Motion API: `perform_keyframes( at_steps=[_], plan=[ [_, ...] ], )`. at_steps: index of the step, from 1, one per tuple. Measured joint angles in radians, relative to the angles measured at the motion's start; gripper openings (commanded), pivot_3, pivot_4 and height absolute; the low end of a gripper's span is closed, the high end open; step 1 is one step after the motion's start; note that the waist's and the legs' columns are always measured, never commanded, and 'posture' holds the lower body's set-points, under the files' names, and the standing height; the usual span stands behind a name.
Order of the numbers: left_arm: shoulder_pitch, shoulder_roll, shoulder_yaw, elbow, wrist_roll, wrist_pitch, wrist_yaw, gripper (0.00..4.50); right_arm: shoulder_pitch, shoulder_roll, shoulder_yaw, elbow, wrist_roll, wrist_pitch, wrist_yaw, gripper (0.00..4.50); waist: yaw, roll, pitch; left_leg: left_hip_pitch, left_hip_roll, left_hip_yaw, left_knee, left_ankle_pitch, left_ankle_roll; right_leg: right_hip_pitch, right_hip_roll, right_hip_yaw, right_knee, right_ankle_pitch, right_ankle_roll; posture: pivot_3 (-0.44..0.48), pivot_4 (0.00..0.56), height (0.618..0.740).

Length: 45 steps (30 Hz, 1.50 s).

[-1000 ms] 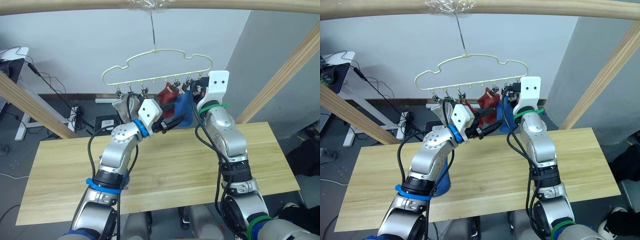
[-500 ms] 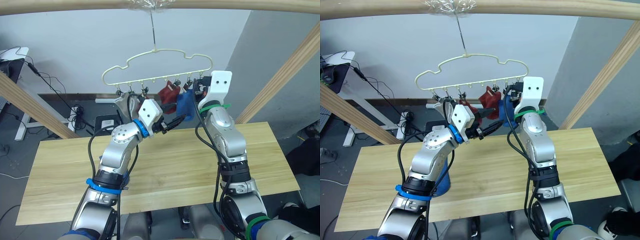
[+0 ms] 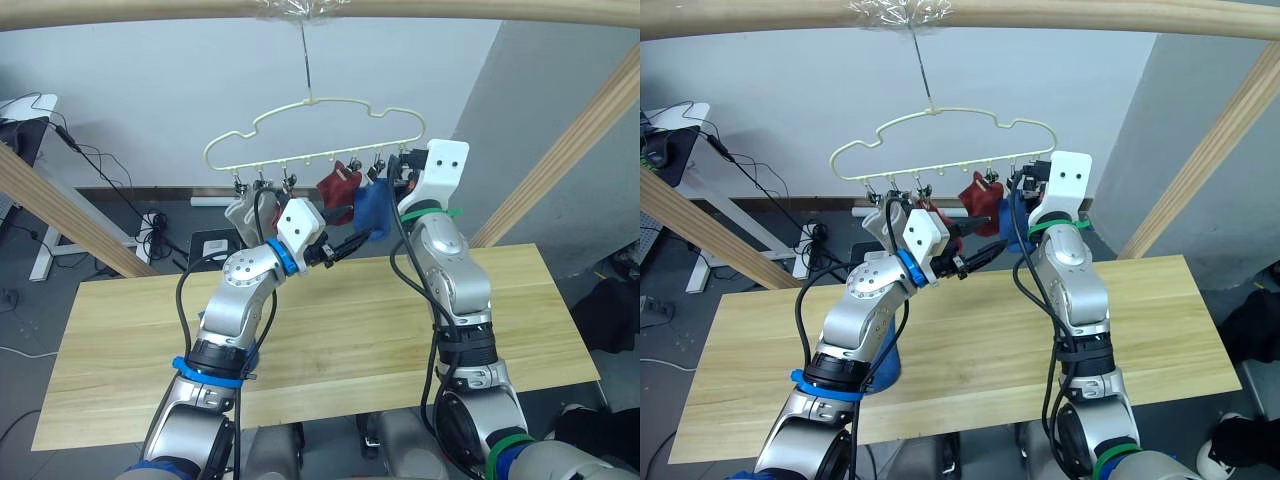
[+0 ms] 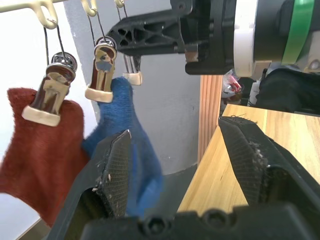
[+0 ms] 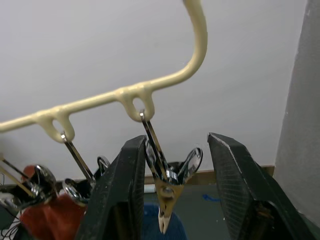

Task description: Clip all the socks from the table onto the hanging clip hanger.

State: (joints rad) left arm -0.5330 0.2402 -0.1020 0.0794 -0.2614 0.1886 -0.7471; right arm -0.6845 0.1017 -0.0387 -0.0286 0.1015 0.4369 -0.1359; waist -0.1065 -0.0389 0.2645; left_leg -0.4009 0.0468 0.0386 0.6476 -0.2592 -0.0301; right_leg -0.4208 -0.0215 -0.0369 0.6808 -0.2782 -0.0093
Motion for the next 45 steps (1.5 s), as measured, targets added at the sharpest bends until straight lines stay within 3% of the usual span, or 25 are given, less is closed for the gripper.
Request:
perform_keyframes(
  at_steps=[36, 39, 43, 45],
  plan=[
    [0.006, 0.001, -0.007, 0.0, 0.002, -0.001, 0.012, 3.14, 0.004, 0.007, 0.008, -0.002, -0.001, 0.007, 0.059, 1.99, 0.0, 0.0, 0.0, 0.0, 0.0, 0.0, 0.0, 0.0, 0.0, 0.0, 0.0, 0.0, 0.0, 0.0, 0.0, -0.215, 0.252, 0.74],
    [0.01, 0.001, -0.009, 0.0, 0.002, -0.001, 0.013, 3.14, 0.004, 0.006, 0.008, -0.002, -0.001, 0.004, 0.059, 1.42, 0.0, 0.0, 0.0, 0.0, 0.0, 0.0, 0.0, 0.0, 0.0, 0.0, 0.0, 0.0, 0.0, 0.0, 0.0, -0.215, 0.252, 0.74],
    [0.012, 0.002, -0.01, 0.0, 0.003, -0.003, 0.012, 3.14, 0.003, 0.002, 0.009, -0.002, -0.002, -0.013, 0.06, 0.22, 0.0, 0.0, 0.0, 0.0, 0.0, 0.0, 0.0, 0.0, 0.0, 0.0, 0.0, 0.0, 0.0, 0.0, 0.0, -0.214, 0.251, 0.74],
    [0.02, 0.005, -0.01, 0.0, 0.005, -0.005, 0.013, 3.14, 0.003, -0.001, 0.01, -0.001, -0.002, -0.018, 0.063, 0.01, -0.001, 0.0, 0.0, 0.0, 0.0, 0.0, 0.0, 0.0, 0.0, 0.0, 0.0, 0.0, 0.0, 0.0, 0.0, -0.214, 0.251, 0.74]
  ],
)
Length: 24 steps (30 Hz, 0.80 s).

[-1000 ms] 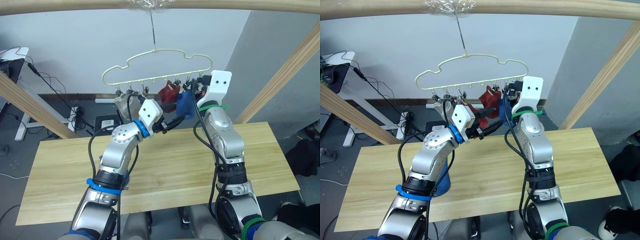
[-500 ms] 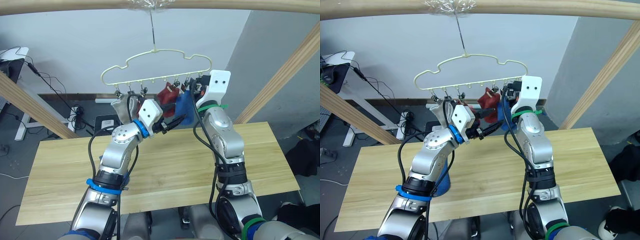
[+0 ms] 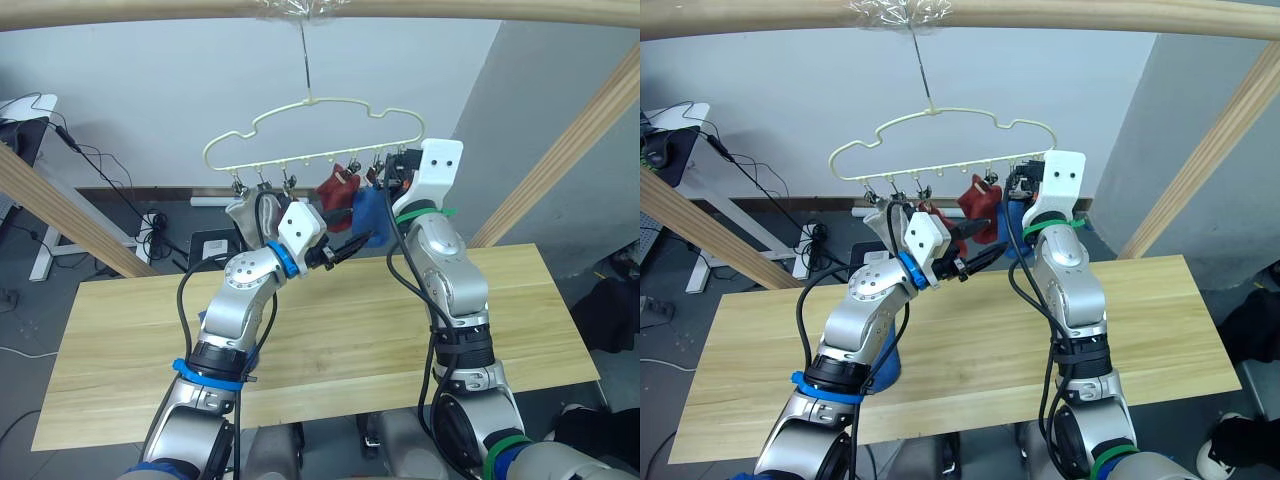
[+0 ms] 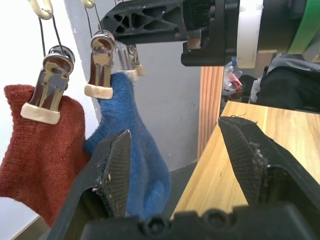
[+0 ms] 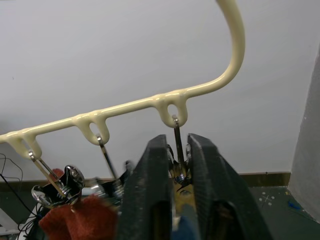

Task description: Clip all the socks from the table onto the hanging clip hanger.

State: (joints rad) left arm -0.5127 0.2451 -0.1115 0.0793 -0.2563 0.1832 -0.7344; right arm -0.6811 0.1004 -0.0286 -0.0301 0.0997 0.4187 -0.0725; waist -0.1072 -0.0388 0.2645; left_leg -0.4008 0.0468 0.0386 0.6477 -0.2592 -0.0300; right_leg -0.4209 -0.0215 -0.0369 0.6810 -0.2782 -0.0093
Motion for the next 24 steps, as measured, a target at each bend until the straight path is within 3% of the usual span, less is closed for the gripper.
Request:
perform_keyframes(
  at_steps=[7, 13, 18, 24],
  plan=[
    [0.133, 0.03, 0.003, -0.078, 0.019, -0.001, 0.04, 3.14, -0.001, -0.008, 0.005, 0.005, 0.0, -0.007, 0.007, 0.01, -0.002, 0.0, 0.0, 0.0, 0.0, 0.0, 0.0, 0.0, 0.0, 0.0, 0.0, 0.0, 0.0, 0.0, 0.0, -0.217, 0.251, 0.74],
    [0.342, 0.039, 0.105, -0.199, 0.039, 0.077, 0.219, 4.48, -0.001, -0.02, 0.01, 0.006, 0.001, -0.009, 0.019, 0.0, -0.007, 0.0, 0.0, 0.001, 0.001, 0.0, 0.0, 0.0, 0.0, 0.0, 0.0, 0.0, 0.001, 0.0, 0.0, -0.2, 0.253, 0.74],
    [0.47, 0.015, 0.252, -0.204, 0.044, 0.155, 0.411, 4.48, -0.001, -0.031, 0.009, 0.006, 0.002, -0.008, 0.029, 0.0, 0.0, 0.0, 0.0, 0.001, 0.0, 0.0, 0.0, 0.0, 0.0, 0.0, 0.0, 0.0, 0.001, 0.0, 0.0, -0.184, 0.254, 0.74],
    [0.452, 0.019, 0.319, -0.073, 0.045, 0.188, 0.488, 4.48, -0.001, -0.027, 0.012, 0.006, 0.003, -0.001, 0.042, 0.0, 0.009, 0.0, 0.0, 0.0, 0.0, 0.0, 0.0, 0.0, 0.0, 0.0, 0.0, 0.0, 0.001, 0.0, 0.0, -0.189, 0.259, 0.74]
  ],
)
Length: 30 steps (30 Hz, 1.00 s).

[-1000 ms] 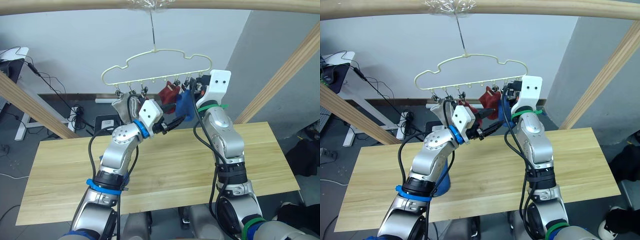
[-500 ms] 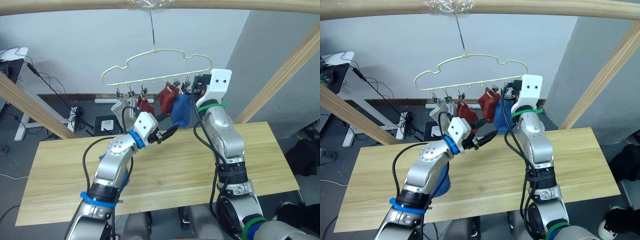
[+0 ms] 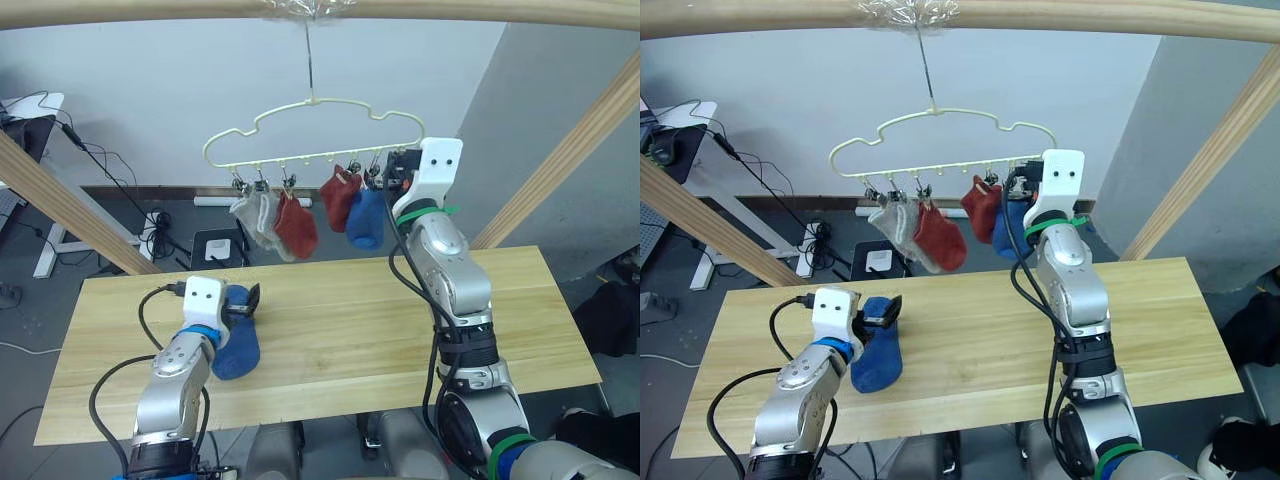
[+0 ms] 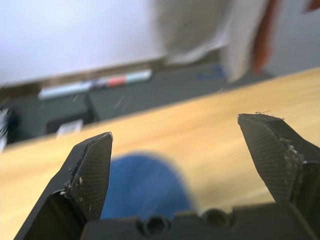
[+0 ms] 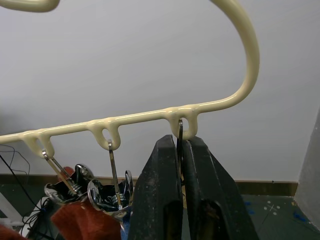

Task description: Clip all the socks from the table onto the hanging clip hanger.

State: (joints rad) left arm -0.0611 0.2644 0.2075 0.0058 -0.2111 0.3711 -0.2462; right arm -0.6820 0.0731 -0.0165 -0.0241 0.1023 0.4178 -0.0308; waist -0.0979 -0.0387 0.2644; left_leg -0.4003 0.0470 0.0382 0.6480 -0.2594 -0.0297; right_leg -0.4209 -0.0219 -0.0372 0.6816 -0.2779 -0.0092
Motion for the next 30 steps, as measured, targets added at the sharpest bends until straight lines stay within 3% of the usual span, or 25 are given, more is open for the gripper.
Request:
perform_keyframes(
  at_steps=[5, 8, 21, 24, 30],
  plan=[
    [-0.032, 0.015, -0.002, 0.097, 0.016, 0.037, 0.022, 4.48, 0.0, 0.0, 0.0, 0.0, 0.0, 0.004, 0.008, 0.0, 0.0, 0.0, 0.0, 0.0, 0.0, 0.0, -0.001, 0.0, 0.0, 0.0, 0.0, 0.0, 0.0, 0.0, 0.0, -0.189, 0.259, 0.74],
    [-0.033, 0.016, -0.016, 0.111, 0.022, 0.041, 0.016, 3.97, 0.0, 0.0, 0.0, 0.0, 0.0, 0.008, 0.008, 0.0, 0.001, 0.0, 0.0, 0.0, 0.0, 0.0, -0.001, 0.0, 0.0, 0.0, 0.0, 0.0, 0.0, 0.0, 0.0, -0.197, 0.264, 0.74],
    [-0.034, 0.031, -0.054, 0.121, 0.043, 0.018, -0.02, 0.2, 0.0, 0.003, -0.001, 0.0, 0.001, 0.009, 0.008, 0.0, 0.001, 0.0, 0.0, 0.0, 0.0, 0.0, -0.001, 0.0, 0.0, 0.0, 0.0, 0.0, 0.0, 0.0, 0.0, -0.198, 0.266, 0.74],
    [-0.036, 0.039, -0.093, 0.117, 0.052, -0.018, -0.067, 0.09, 0.0, 0.003, -0.003, 0.0, 0.0, 0.009, 0.008, 0.0, 0.001, 0.0, 0.0, 0.0, 0.0, 0.0, -0.001, 0.0, 0.0, 0.0, 0.0, 0.0, 0.0, 0.0, 0.0, -0.209, 0.27, 0.74],
    [-0.14, -0.025, -0.293, -0.03, -0.001, -0.062, -0.289, 0.09, 0.0, 0.001, -0.004, 0.0, 0.0, 0.021, 0.007, 0.0, 0.009, 0.0, 0.0, -0.001, 0.0, 0.001, -0.001, 0.0, 0.0, 0.0, -0.001, 0.001, -0.001, 0.0, 0.0, -0.213, 0.27, 0.74]
  ],
)
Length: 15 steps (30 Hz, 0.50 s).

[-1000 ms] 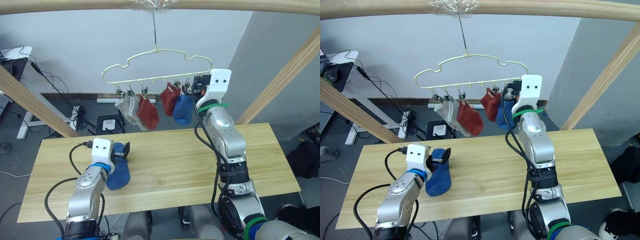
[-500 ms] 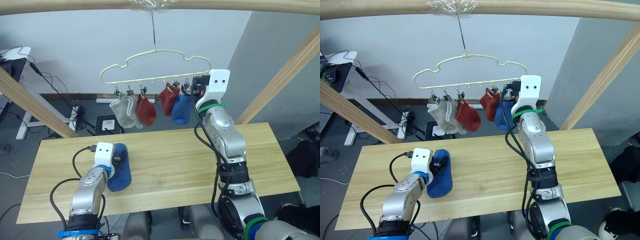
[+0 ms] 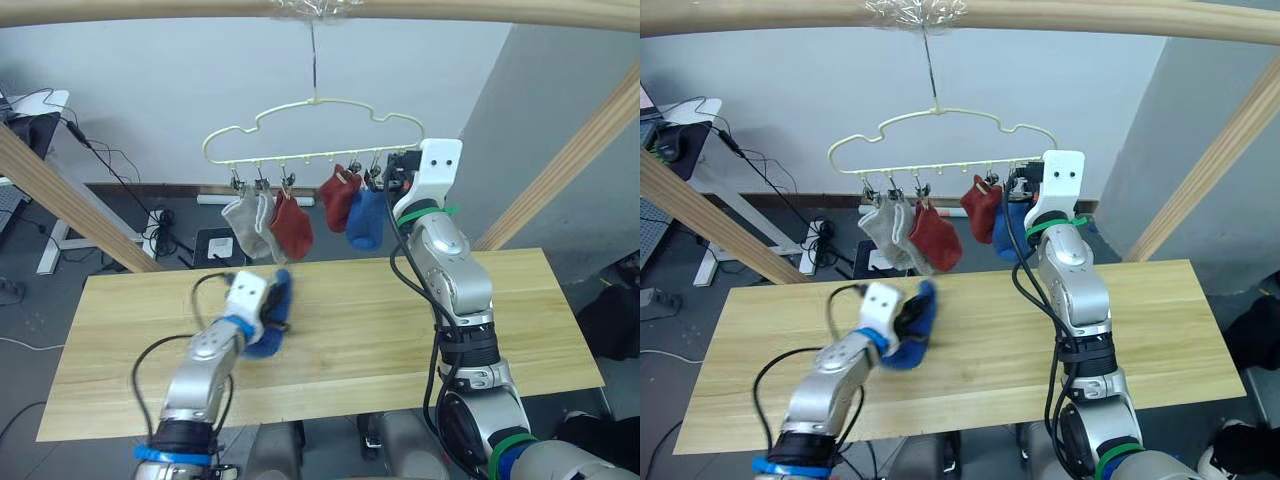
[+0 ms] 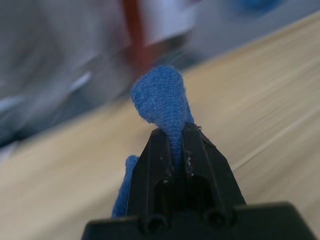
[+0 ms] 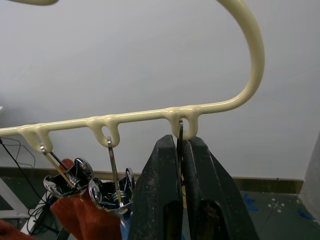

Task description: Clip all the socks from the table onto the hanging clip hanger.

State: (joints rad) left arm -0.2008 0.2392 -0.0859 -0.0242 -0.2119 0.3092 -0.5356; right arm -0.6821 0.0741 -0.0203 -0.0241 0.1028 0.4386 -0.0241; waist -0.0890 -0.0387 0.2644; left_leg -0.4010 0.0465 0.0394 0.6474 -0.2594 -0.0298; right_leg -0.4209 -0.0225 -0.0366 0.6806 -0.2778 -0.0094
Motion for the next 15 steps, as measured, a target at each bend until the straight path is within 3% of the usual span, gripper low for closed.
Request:
perform_keyframes(
  at_steps=[5, 15],
  plan=[
    [-0.13, -0.086, -0.108, 0.01, -0.007, -0.04, -0.075, 0.09, -0.001, -0.003, -0.001, -0.001, 0.0, 0.008, 0.0, 0.0, -0.008, 0.0, 0.0, 0.001, 0.001, 0.0, -0.001, 0.0, 0.0, 0.0, 0.001, 0.0, 0.0, 0.0, 0.0, -0.213, 0.27, 0.74],
    [-0.405, -0.25, -0.123, 0.443, 0.083, -0.324, -0.02, 0.09, -0.006, -0.009, 0.001, -0.007, 0.0, 0.02, 0.0, 0.0, -0.016, 0.0, 0.0, -0.001, 0.0, 0.0, 0.0, 0.0, 0.001, 0.0, 0.001, 0.0, -0.001, 0.0, 0.001, -0.259, 0.264, 0.74]
  ],
)
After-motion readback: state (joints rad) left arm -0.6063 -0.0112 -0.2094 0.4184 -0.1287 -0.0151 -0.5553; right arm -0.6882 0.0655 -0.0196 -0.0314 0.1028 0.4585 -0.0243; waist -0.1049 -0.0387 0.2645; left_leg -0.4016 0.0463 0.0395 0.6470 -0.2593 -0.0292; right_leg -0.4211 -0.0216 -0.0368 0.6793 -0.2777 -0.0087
